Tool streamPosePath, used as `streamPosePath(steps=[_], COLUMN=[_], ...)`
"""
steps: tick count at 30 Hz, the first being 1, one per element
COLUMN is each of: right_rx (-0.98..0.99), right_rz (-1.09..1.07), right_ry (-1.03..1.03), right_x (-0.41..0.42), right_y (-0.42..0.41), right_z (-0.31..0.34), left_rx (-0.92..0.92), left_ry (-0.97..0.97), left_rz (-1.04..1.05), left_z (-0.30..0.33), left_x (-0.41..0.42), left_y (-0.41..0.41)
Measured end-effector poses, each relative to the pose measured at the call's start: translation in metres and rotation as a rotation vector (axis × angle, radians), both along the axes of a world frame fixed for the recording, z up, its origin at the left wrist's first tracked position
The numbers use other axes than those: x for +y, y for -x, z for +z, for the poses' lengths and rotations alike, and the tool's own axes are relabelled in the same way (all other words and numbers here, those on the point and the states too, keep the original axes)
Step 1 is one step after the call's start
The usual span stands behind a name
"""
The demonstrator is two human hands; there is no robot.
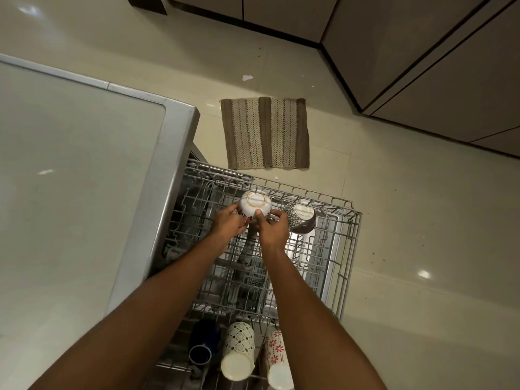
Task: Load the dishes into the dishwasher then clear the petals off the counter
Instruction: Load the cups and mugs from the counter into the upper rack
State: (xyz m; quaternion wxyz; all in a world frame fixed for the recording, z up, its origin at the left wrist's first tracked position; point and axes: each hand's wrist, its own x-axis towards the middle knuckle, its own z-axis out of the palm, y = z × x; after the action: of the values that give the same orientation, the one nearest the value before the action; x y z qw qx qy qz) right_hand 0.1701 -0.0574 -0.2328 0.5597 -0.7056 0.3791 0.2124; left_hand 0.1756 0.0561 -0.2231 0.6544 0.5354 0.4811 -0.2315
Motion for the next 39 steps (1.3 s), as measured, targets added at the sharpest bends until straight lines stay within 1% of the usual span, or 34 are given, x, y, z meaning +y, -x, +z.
streamPosePath(steps=[3,6,10,13,17,19,21,25,29,33,35,39], right_rx=[0.013,0.020,0.059,0.050,0.048,0.023,-0.006,-0.018,-0.066,-0.147,-0.198,-0.269], right_rz=[0.058,0.072,0.011,0.073,0.133,0.191,0.255,0.278,0.297,0.405,0.490,0.648], right_ry=[0.094,0.171,0.083,0.086,0.034,0.053,0.090,0.088,0.128,0.147,0.199,0.319], right_x=[0.001,0.003,0.007,0.006,-0.004,-0.014,-0.025,-0.049,-0.077,-0.103,-0.114,-0.133], right_y=[-0.002,-0.004,0.000,0.007,0.015,0.025,0.037,0.067,0.103,0.145,0.166,0.205], right_z=[-0.007,-0.006,-0.009,-0.011,0.039,0.056,0.074,0.109,0.152,0.194,0.212,0.239], left_rx=[-0.015,-0.022,0.014,0.015,0.022,0.077,0.103,0.066,-0.038,-0.090,-0.105,-0.125], left_ry=[-0.021,-0.024,-0.075,-0.126,-0.263,-0.385,-0.453,-0.455,-0.449,-0.513,-0.554,-0.613], left_rz=[-0.007,-0.026,-0.127,-0.234,-0.316,-0.371,-0.401,-0.412,-0.430,-0.459,-0.487,-0.457], left_z=[-0.001,-0.004,-0.001,0.013,0.040,0.056,0.074,0.117,0.173,0.211,0.228,0.266], left_x=[-0.001,0.000,0.003,0.001,-0.012,-0.024,-0.037,-0.062,-0.080,-0.092,-0.096,-0.107], left_y=[0.000,0.002,0.006,0.012,0.028,0.042,0.060,0.100,0.139,0.183,0.206,0.258])
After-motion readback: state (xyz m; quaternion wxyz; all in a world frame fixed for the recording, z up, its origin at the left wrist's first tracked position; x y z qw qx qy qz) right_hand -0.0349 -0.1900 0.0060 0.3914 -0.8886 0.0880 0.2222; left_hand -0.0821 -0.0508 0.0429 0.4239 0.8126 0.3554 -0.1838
